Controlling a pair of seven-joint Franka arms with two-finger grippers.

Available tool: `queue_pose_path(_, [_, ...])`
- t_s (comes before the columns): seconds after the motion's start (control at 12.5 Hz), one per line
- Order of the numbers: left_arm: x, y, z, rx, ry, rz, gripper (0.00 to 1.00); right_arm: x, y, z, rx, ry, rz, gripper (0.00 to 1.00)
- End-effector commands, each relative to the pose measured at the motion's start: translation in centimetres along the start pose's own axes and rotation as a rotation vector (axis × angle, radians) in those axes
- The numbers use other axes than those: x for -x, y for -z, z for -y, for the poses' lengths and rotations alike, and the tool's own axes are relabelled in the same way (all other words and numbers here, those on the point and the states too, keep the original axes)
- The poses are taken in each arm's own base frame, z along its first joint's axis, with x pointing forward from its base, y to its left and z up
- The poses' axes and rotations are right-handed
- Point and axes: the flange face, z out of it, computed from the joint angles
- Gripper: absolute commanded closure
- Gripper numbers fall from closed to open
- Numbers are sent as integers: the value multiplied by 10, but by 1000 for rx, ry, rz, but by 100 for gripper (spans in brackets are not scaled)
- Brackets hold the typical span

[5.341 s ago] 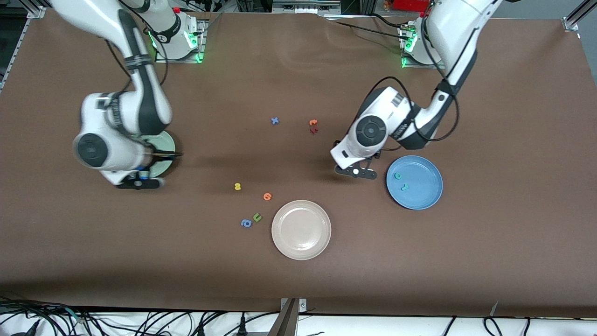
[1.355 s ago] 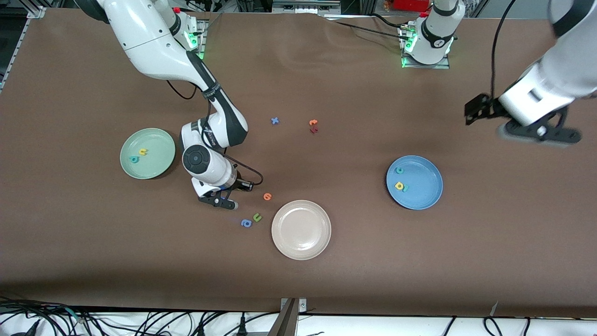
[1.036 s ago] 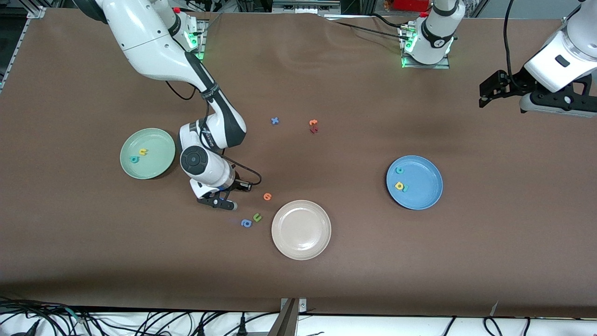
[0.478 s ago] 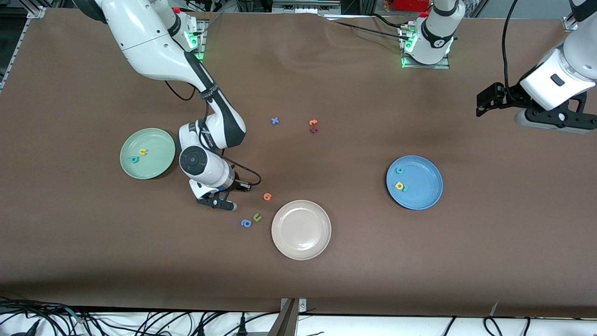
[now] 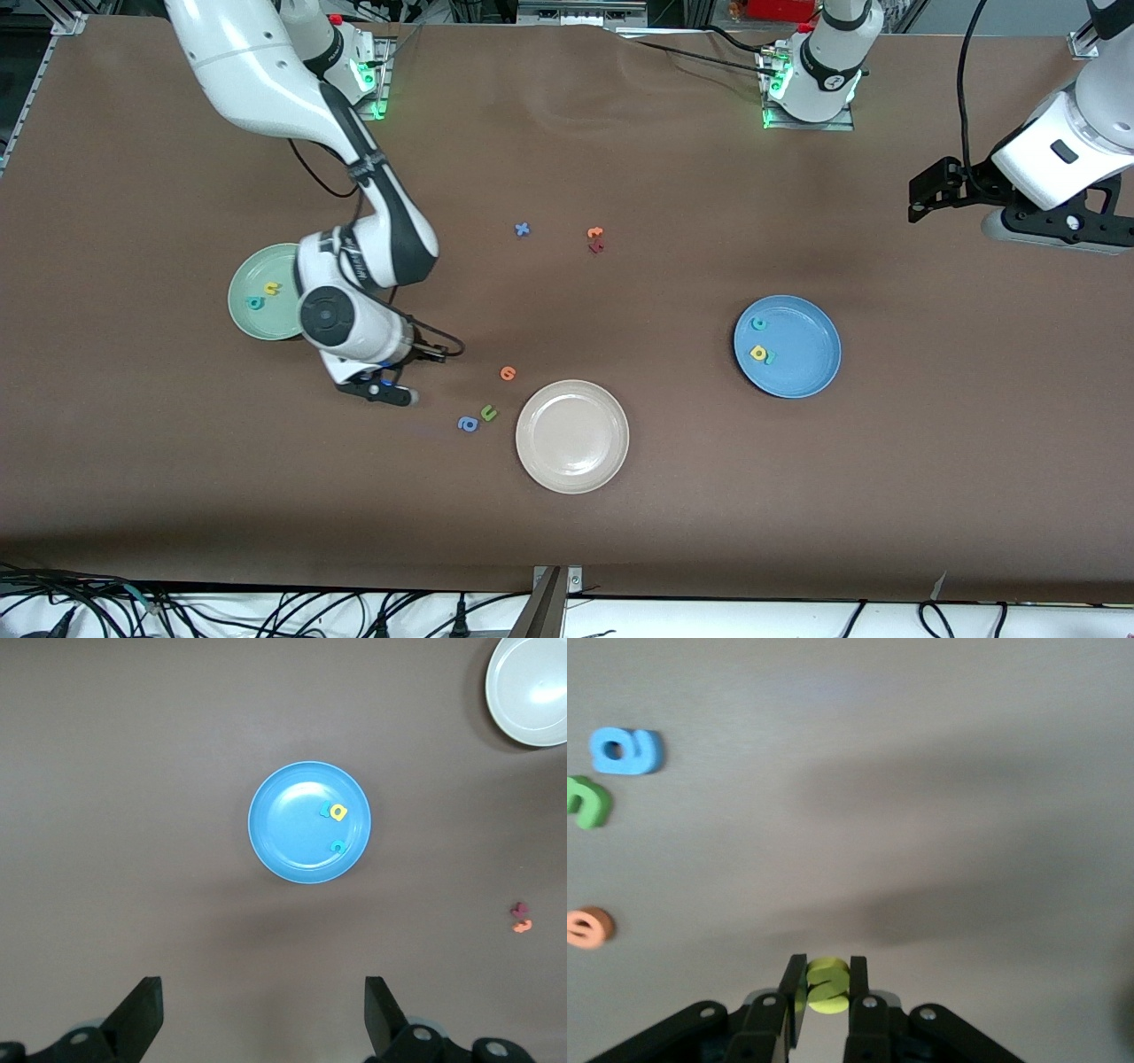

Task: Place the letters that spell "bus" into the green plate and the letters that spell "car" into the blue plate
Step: 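Carry the yellow 2 with the right gripper onto the green plate and release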

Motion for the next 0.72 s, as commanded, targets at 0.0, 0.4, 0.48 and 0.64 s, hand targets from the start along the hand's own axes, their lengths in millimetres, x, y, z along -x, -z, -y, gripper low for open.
queue_pose_path(0.0, [3, 5, -9, -30, 34, -16, 0, 0, 34, -57, 79, 47, 106, 100])
queue_pose_path(0.4, [16, 0, -9, -34, 38, -34, 0, -4, 6, -190, 122, 164, 259, 100])
queue_pose_path(0.48, [17, 1, -9, -35, 38, -34, 0, -1, -7, -210, 114, 177, 264, 100])
queue_pose_path(0.64, [16, 0, -9, -35, 36, -31, 0, 16, -37, -226, 110, 175, 262, 100])
